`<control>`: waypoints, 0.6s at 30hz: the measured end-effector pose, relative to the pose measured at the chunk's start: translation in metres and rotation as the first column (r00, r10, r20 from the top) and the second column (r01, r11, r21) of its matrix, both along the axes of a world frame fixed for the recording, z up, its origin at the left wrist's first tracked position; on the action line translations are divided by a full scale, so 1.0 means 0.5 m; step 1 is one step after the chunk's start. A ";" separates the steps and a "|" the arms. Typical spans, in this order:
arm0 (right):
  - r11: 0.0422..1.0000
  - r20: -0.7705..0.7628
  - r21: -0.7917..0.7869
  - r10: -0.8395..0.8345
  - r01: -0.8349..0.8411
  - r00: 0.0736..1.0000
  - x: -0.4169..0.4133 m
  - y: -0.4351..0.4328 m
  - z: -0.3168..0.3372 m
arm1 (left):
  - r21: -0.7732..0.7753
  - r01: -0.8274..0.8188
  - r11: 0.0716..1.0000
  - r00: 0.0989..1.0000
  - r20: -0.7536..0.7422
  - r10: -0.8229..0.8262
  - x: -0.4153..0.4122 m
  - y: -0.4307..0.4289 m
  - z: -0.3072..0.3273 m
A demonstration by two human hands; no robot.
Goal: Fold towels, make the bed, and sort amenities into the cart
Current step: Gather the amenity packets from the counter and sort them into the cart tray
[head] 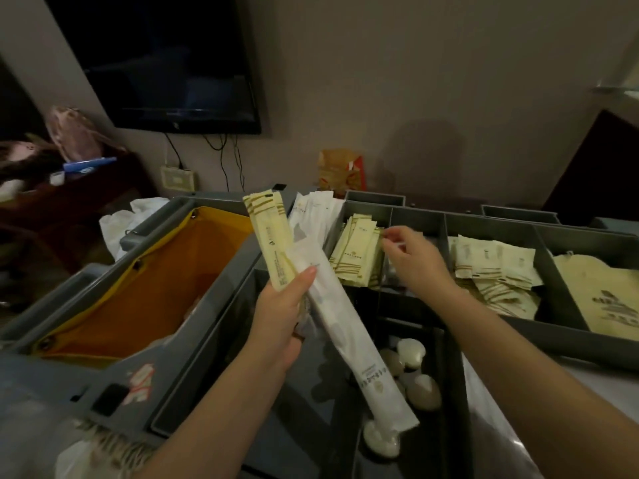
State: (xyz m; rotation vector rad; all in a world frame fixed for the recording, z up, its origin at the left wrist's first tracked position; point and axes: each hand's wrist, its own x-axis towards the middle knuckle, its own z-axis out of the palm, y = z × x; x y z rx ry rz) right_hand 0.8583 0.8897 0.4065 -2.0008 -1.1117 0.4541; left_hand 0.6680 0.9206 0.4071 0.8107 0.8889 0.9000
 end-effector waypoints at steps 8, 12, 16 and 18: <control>0.989 -0.244 -0.037 0.133 -0.146 0.961 -0.179 -0.145 0.028 | 0.052 0.122 0.991 0.992 0.032 -0.124 0.025 -0.006 0.003; 0.999 -0.327 -0.013 0.042 -0.049 0.944 -0.199 -0.166 0.009 | 0.045 0.158 0.986 0.983 0.083 -0.161 0.028 -0.002 0.007; 0.998 -0.324 0.018 -0.049 0.058 0.945 -0.214 -0.145 0.012 | 0.010 0.183 0.983 0.981 0.055 -0.184 -0.003 0.024 0.009; 0.994 -0.379 0.002 -0.102 0.111 0.920 -0.220 -0.120 0.019 | 0.016 0.166 0.986 0.986 0.012 -0.166 -0.023 0.048 0.009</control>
